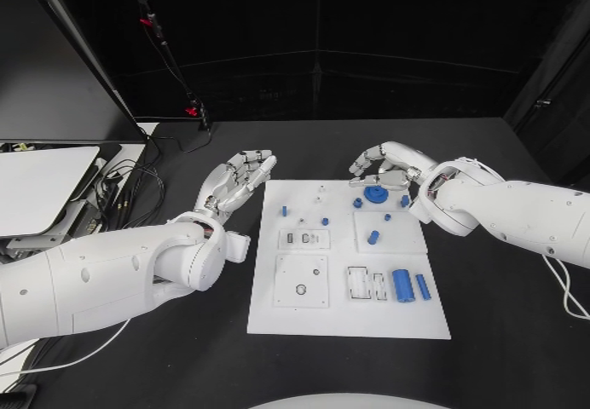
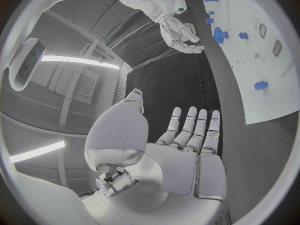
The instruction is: Assemble the parts on the task board
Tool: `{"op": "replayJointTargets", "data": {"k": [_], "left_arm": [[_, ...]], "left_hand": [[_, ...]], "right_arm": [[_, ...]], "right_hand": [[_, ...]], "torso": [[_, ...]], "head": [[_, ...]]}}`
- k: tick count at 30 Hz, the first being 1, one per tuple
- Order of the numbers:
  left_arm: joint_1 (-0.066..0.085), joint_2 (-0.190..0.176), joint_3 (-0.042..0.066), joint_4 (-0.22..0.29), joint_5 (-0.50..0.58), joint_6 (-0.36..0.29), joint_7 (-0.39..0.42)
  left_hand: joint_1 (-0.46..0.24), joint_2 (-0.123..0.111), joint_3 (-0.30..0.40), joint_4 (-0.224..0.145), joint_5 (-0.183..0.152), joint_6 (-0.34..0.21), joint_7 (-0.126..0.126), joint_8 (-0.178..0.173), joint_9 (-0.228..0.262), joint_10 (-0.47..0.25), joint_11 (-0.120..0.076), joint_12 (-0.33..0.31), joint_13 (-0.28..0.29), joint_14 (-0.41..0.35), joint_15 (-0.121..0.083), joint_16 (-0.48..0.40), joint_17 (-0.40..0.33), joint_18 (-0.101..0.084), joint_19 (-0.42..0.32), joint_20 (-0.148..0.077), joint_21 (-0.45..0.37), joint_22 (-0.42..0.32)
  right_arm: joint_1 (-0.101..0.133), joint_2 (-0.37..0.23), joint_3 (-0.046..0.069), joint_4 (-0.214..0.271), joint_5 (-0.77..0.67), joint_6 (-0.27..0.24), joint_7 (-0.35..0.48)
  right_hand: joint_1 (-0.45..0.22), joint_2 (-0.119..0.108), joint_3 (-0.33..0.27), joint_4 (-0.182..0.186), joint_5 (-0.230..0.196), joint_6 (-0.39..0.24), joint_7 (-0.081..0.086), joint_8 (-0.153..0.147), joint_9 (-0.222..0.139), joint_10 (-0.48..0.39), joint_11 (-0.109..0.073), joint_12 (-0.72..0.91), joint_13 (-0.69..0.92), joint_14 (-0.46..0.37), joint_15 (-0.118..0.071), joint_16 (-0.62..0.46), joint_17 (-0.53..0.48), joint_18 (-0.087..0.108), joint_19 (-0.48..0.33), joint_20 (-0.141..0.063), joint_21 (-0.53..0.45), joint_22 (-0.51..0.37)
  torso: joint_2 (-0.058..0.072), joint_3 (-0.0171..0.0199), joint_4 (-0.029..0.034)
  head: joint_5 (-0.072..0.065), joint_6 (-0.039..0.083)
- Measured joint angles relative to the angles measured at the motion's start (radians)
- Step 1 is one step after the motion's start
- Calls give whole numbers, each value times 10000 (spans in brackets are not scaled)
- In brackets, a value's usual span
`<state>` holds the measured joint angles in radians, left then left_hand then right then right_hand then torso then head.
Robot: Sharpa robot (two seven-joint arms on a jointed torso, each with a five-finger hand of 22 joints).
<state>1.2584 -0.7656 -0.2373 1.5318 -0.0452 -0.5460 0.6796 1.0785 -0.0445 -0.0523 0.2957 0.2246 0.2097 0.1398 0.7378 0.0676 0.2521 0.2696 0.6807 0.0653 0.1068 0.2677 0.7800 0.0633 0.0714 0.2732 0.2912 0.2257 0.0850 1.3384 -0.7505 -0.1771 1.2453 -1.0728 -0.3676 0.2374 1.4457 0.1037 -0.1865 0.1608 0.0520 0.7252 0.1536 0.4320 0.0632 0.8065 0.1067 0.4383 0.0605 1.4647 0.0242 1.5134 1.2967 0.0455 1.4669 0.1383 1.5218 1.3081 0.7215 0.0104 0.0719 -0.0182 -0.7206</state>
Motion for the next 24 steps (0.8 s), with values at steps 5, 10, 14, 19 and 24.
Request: {"op": "replayJointTargets", "data": {"k": [5, 10, 14, 19, 24], "left_arm": [[0, 4, 0, -31, -1, 7, 0], [-1, 24, 0, -73, -2, 15, 0], [-2, 39, 0, -95, -2, 22, 0], [-2, 44, 0, -107, -3, 29, 0], [-2, 43, 0, -114, -4, 33, 0]], "left_hand": [[0, 0, 0, 0, 0, 35, -35, 0, 0, 0, 0, 0, 0, 0, 0, 0, 0, -1, 0, 0, 67, 26], [0, 0, 0, 0, 0, 35, -34, 0, 0, 0, 0, 0, 0, 0, 0, 0, 0, 0, 0, 0, 67, 30], [0, 0, 0, 0, 0, 34, -35, 0, 0, 0, 0, 0, 0, 0, 0, 0, -1, 0, 0, 0, 67, 30], [0, 0, 0, 0, 0, 34, -35, 0, 1, 0, 0, 0, -1, 0, 0, 0, -1, 0, 0, 0, 67, 30], [40, 40, 0, 0, 0, 34, -35, 0, 1, -1, 0, 0, 0, 0, 0, 0, -1, 0, 0, 0, 66, 30]], "right_arm": [[-1, 9, 0, 183, -1319, 79, -618], [-3, 97, 0, 285, -2690, 255, -1292], [-5, 163, 0, 279, -3572, 423, -1765], [-5, 253, 1, 212, -4250, 648, -2216], [-7, 358, 1, 135, -4622, 903, -2601]], "right_hand": [[475, -149, 143, -52, 0, 483, -234, -411, 0, 339, -231, -339, 0, 13, -323, 25, 116, 1, -4, -321, 39, -1], [709, -301, 243, 46, 0, 905, -388, -858, -1, 662, -405, -750, 1, 22, -479, 25, 115, -155, 12, -478, 87, -1], [809, -401, 295, 146, 0, 1006, -377, -1062, -1, 764, -442, -938, 1, 22, -479, 25, 115, -155, -17, -506, 87, -2], [890, -482, 367, 276, 0, 1150, -409, -1339, -1, 891, -424, -1179, 1, 22, -479, 25, 104, -154, -18, -506, 87, -2], [1038, -546, 385, 363, 0, 1151, -409, -1531, -2, 967, -418, -1347, 1, 22, -478, 25, 68, -153, -18, -506, 87, -3]], "torso": [[-29, -7, -2], [-58, -16, -5], [-76, -22, -8], [-94, -25, -8], [-111, -32, -8]], "head": [[-15, -37], [-39, -84], [-42, -116], [-38, -146], [-17, -191]]}}
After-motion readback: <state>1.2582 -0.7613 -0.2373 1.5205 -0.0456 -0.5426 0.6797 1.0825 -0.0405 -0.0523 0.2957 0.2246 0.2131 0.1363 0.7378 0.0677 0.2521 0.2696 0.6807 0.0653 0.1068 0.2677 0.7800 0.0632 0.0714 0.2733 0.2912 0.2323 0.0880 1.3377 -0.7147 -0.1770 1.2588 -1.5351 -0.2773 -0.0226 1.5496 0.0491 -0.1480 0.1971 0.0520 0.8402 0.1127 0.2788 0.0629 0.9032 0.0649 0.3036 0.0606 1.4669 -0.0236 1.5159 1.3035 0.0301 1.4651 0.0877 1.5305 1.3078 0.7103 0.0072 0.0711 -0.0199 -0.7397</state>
